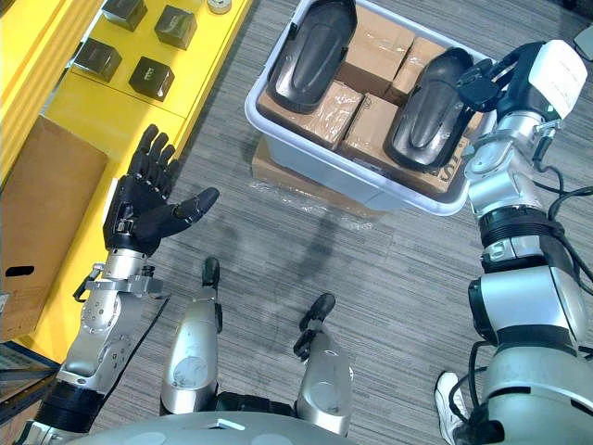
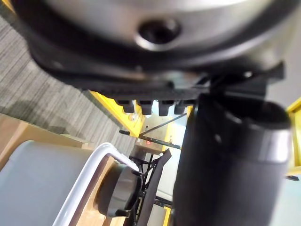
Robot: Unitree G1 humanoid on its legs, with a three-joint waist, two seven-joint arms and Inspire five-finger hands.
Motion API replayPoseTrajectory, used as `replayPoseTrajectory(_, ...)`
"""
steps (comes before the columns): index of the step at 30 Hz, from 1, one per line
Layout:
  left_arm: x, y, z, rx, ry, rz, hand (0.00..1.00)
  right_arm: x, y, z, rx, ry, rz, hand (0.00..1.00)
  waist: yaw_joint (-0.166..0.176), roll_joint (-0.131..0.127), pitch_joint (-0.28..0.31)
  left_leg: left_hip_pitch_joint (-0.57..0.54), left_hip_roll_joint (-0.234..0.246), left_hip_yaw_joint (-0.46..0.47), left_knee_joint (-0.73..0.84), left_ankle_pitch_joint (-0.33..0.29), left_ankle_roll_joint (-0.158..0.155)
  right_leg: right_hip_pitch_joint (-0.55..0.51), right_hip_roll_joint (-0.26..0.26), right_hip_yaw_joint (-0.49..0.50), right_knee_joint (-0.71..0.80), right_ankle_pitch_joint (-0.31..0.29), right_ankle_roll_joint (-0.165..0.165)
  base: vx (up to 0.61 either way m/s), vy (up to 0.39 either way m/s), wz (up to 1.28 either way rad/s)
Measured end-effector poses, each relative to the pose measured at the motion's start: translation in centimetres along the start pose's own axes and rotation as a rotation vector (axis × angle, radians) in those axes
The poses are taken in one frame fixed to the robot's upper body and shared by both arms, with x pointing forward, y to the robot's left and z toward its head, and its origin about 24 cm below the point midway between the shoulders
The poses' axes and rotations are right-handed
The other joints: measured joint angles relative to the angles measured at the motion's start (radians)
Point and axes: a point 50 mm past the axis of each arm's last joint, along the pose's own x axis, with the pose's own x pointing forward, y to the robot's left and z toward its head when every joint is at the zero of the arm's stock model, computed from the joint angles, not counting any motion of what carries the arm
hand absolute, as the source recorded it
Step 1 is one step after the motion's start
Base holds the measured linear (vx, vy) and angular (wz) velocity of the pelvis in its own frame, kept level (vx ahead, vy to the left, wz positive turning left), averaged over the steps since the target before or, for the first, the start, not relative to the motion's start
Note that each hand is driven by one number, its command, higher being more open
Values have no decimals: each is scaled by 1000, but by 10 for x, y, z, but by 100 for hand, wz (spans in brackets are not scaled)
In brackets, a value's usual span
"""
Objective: Walk over and take three plastic housings, then place them on the shelf
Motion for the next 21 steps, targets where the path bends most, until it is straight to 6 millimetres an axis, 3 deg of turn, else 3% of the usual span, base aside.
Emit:
replayPoseTrajectory(1, 1, -1, 1, -1, -5, -4, 100, -1, 2, 1, 19, 4, 5, 100, 2, -1, -1, -3, 0, 0, 0, 0, 0, -3, 0, 0, 0, 0, 0, 0, 0, 0)
replayPoseTrajectory(4, 5, -4, 2, -2, -15, -16, 100, -3, 8, 3, 102, 40, 24, 100, 0, -5, -3, -15, 0, 0, 3, 0, 0, -14, 0, 1, 0, 3, -1, 0, 0, 0)
replayPoseTrajectory(7, 8, -9, 6, -11, -35, -29, 100, -13, 19, 0, 314, 126, 38, 100, -2, -6, -3, -14, -1, 0, 3, 0, 0, -13, 0, 7, 0, 3, -1, 0, 0, 0)
replayPoseTrajectory(9, 8, -14, 14, -38, -75, -25, 100, -31, 27, -4, 525, 138, 7, 100, -3, -6, -3, 3, -4, 4, 1, 0, 0, -7, -4, 9, 4, 3, -1, 28, 14, -7)
replayPoseTrajectory(10, 4, -18, 21, -77, -107, -1, 100, -51, 32, -2, 660, 107, -15, 100, -12, -6, -4, 31, -6, 15, -2, -2, 1, 13, -8, 15, 5, 3, 0, 31, 17, -10)
replayPoseTrajectory(11, 3, -19, 23, -86, -114, 5, 100, -56, 32, -1, 686, 95, -17, 100, -14, -6, -4, 39, -6, 19, -4, -4, 0, 19, -9, 16, 5, 2, 0, 21, 18, -14)
replayPoseTrajectory(13, -10, -22, 30, -90, -150, 45, 100, -111, 39, 6, 862, -1, 6, 100, -35, -23, -43, 71, -7, 47, -12, -21, -3, 29, -13, 34, 5, -10, 10, 29, 20, -24)
replayPoseTrajectory(14, -12, -22, 30, -73, -154, 54, 100, -127, 41, 7, 903, -10, 25, 100, -40, -30, -57, 79, -5, 56, -15, -24, -3, 29, -13, 42, 7, -12, 10, 40, 14, -28)
replayPoseTrajectory(17, -26, -19, 24, -26, -116, 100, 100, -201, 50, -5, 1069, 46, 205, 100, -78, -68, -127, 128, 0, 98, -12, -63, -7, 47, -14, 76, 7, -35, 21, 40, 9, -31)
replayPoseTrajectory(21, -35, -12, 20, -52, -94, 178, 100, -245, 48, -23, 1102, 149, 276, 100, -124, -85, -173, 169, 8, 154, 23, -107, -14, 63, -11, 128, -9, -30, 27, 41, 33, -45)
